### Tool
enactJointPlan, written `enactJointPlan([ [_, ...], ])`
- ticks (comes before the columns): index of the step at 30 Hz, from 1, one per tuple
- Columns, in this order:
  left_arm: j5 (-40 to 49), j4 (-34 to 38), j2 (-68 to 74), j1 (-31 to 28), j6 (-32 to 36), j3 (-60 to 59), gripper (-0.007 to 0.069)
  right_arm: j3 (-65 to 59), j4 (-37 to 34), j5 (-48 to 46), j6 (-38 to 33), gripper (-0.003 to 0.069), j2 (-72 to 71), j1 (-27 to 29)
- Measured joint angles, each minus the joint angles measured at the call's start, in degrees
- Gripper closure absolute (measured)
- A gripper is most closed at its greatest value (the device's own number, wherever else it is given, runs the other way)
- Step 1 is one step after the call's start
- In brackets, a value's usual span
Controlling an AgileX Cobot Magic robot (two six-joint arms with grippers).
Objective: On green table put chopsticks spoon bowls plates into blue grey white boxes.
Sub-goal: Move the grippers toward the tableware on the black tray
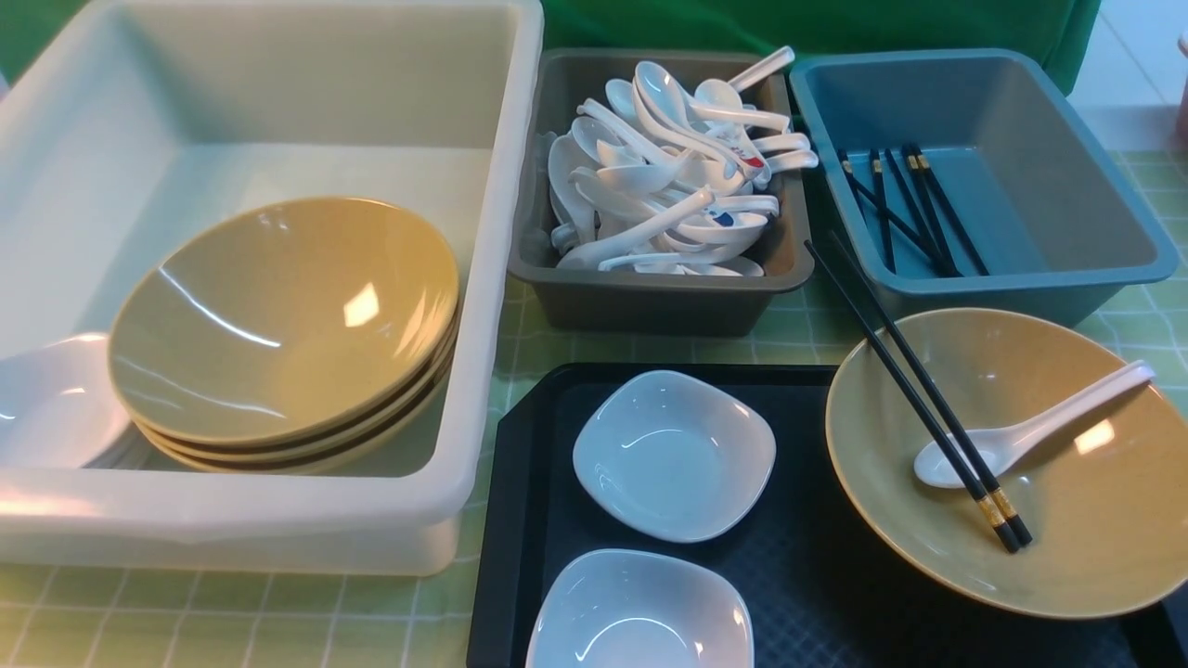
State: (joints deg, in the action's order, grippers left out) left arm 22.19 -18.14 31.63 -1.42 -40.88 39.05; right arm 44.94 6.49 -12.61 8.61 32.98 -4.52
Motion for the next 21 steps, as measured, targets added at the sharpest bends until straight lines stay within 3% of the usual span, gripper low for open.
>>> enactJointPlan([
  [3, 6.8, -1.2, 3.5, 0.0, 1.6, 0.0, 0.0627, 0.3, 0.0, -6.5, -6.0, 0.0423, 2.9, 0.0],
  [8, 10.7, 2.4, 6.6, 0.0, 4.1, 0.0, 0.0627, 0.5, 0.0, -14.2, -7.1, 0.0423, 6.5, 0.0],
  [12, 11.5, 18.5, 9.2, 1.2, 17.9, 0.0, 0.0627, 0.8, -4.1, -23.5, -8.6, 0.0423, 13.4, 0.0],
  [13, 11.5, 19.5, 9.3, 1.3, 18.9, 0.0, 0.0627, 0.8, -4.6, -23.7, -9.3, 0.0423, 13.8, 0.0],
  [16, 11.6, 39.4, 12.0, 6.3, 39.1, 0.1, 0.0627, 2.1, -18.2, -26.8, -23.7, 0.0418, 23.2, 0.0],
  [18, 11.6, 46.3, 13.4, 8.3, 46.5, 0.4, 0.0627, 3.0, -21.8, -27.4, -29.1, 0.0408, 26.1, -0.1],
  [20, 12.1, 60.8, 17.1, 13.0, 63.2, 1.6, 0.0627, 6.4, -26.5, -27.8, -37.1, 0.0368, 34.3, -1.1],
  [21, 12.2, 61.7, 17.3, 13.6, 64.3, 1.7, 0.0627, 6.7, -26.6, -27.8, -38.0, 0.0359, 34.8, -1.3],
])
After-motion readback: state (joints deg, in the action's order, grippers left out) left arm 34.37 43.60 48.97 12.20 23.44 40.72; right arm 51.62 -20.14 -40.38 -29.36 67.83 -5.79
